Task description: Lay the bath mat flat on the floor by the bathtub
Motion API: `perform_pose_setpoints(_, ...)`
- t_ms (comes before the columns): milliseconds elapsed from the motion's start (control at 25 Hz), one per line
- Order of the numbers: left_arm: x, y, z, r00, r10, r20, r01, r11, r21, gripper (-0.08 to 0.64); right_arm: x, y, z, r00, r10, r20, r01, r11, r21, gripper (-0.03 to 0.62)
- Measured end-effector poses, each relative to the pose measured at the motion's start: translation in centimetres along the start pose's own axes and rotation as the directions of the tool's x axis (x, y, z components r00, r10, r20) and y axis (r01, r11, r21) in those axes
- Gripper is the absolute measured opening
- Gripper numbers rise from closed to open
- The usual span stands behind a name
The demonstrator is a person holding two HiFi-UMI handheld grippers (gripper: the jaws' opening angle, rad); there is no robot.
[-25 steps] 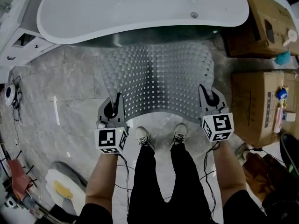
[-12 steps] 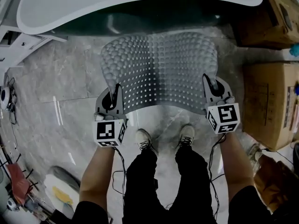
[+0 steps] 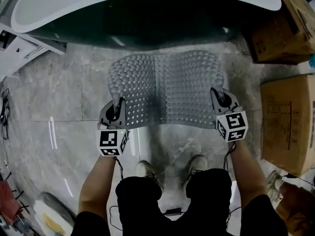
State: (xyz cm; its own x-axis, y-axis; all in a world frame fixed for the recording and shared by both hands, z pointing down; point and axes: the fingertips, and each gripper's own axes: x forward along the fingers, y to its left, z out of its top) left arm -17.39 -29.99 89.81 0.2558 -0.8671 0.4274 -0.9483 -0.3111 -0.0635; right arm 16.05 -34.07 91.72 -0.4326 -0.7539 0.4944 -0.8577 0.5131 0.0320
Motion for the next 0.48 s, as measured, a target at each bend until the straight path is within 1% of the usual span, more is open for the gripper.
perform_pose_setpoints(120,1.8,0.8,-2.7,1.0,0.013,0.003,-0.013,1.0,-0.003,0.035,2.5,-0.7,-2.7,1.0,0.001,-0.003,-0.001,1.0,0.005,0.031)
perform_pose_setpoints(280,3.5,1.5,-6.8,1.0,0.022,-0.022,-0.023,1.0,-0.02,0.038,5.4,-1.1,-6.1,1.0,0.014,-0.022,-0.015,0.999,-0.041,0.032)
perform_pose_setpoints(480,5.2,2.3,-10.5,0.998,0.025,-0.064,-0.027,0.999,-0.032,0.043,8.0,-0.9,-9.5,0.998,0.042,-0.055,-0.046,0.996,-0.074,0.032)
